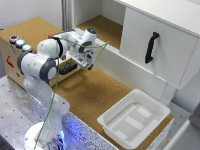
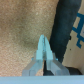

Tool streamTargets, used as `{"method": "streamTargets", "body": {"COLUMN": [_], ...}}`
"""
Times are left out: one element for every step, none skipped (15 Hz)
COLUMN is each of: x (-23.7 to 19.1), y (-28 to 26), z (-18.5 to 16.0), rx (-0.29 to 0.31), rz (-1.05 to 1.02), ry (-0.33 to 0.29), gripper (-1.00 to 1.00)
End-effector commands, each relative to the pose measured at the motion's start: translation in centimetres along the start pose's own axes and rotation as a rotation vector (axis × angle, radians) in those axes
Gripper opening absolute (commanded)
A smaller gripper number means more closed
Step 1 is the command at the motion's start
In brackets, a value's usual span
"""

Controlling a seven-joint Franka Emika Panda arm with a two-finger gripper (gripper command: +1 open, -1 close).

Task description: Grasp the handle of the drawer, then close it

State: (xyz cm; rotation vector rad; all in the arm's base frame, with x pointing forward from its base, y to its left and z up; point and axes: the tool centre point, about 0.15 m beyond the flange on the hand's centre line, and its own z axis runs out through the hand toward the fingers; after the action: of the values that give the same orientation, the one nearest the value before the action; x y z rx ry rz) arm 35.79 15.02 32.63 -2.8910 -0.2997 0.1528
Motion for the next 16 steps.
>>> {"method": "streamTargets", "body": {"x": [1.3,1.7,1.9,2.0,2.2,2.2,2.4,2.5,2.7,2.9,3.1,3.3,3.5,3.7,3.9,4.1], "y": [-5.1,-6.2,-6.9,-7.8,-8.8,-9.8,-10.9,-11.8,-12.7,-13.4,-14.4,-15.2,-16.1,-16.9,-17.7,-18.2], "z": [1.6,1.7,1.7,1.6,1.7,1.8,2.0,2.2,2.4,2.5,2.8,3.0,3.1,3.1,3.1,3.1], "rx": [-0.042,-0.046,-0.047,-0.048,-0.056,-0.058,-0.063,-0.056,-0.055,-0.051,-0.048,-0.046,-0.045,-0.041,-0.041,-0.041], "rz": [0.006,0.007,0.007,0.003,0.004,-0.005,-0.009,-0.008,-0.012,-0.012,-0.018,-0.026,-0.036,-0.045,-0.054,-0.057], "ry": [0.022,0.028,0.033,0.040,0.046,0.049,0.047,0.047,0.050,0.049,0.048,0.050,0.050,0.058,0.066,0.070], "gripper": [-1.00,-1.00,-1.00,-1.00,-1.00,-1.00,-1.00,-1.00,-1.00,-1.00,-1.00,-1.00,-1.00,-1.00,-1.00,-1.00]}}
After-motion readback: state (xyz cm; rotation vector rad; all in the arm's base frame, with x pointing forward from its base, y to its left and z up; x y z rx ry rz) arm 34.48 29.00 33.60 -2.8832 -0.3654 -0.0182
